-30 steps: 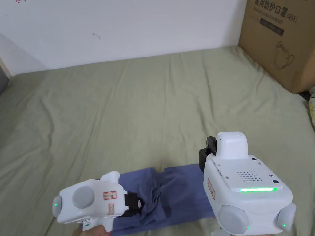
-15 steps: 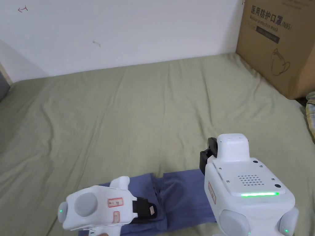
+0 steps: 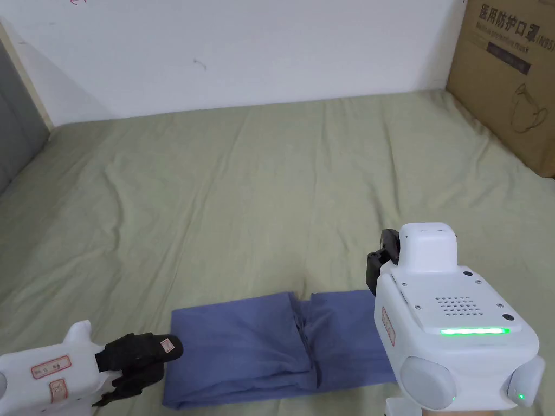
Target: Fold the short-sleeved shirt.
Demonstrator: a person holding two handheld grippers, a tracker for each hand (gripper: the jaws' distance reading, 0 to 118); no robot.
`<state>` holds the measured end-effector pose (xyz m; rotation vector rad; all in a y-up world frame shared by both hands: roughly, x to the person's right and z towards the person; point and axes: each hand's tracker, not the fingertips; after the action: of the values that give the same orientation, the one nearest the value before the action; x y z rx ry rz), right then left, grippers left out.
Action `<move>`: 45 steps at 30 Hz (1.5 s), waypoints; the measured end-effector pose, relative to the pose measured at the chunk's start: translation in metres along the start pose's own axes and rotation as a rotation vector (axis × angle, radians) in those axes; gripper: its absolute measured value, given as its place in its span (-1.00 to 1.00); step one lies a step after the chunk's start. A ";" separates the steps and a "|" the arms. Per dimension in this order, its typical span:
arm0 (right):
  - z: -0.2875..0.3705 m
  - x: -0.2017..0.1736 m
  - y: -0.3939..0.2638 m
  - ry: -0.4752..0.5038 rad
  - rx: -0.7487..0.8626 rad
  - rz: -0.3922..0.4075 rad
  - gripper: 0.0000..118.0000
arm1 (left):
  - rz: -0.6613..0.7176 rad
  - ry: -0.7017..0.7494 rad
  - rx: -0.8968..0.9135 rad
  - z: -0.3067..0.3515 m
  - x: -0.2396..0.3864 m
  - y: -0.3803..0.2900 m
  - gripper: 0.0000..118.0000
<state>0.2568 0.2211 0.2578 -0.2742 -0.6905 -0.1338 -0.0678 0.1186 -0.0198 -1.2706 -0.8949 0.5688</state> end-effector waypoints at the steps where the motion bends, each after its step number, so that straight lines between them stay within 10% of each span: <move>1: -0.001 -0.001 0.000 0.002 -0.002 0.002 -0.98 | 0.012 0.001 -0.011 -0.005 -0.006 -0.002 0.75; 9: 0.001 -0.005 0.003 -0.004 0.013 0.020 -0.97 | 0.163 -0.176 -0.042 -0.054 -0.009 -0.010 0.84; 10: 0.001 -0.005 0.002 -0.006 0.012 0.020 -0.97 | 0.161 -0.194 -0.079 -0.062 -0.008 -0.008 0.61; 12: 0.000 -0.005 0.002 -0.003 0.009 0.016 -0.97 | 0.096 -0.099 -0.105 -0.074 -0.026 0.006 -0.77; 14: 0.002 -0.005 0.003 -0.001 0.010 0.020 -0.97 | 0.051 0.050 -0.100 -0.078 -0.030 0.006 -0.77; 16: 0.004 -0.005 0.003 -0.005 0.017 0.033 -0.97 | 0.219 -0.143 -0.094 -0.067 -0.041 0.009 -0.77; 34: 0.006 -0.007 0.001 0.005 -0.002 0.030 -0.98 | 0.007 0.149 -0.025 0.020 -0.010 0.034 -0.77; 45: 0.013 0.022 0.005 -0.014 -0.006 -0.044 -0.97 | -0.498 0.225 -0.020 -0.024 0.163 0.006 -0.77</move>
<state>0.2665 0.2291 0.2803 -0.2660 -0.7105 -0.1757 0.0431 0.2362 0.0146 -1.0510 -0.9813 0.0230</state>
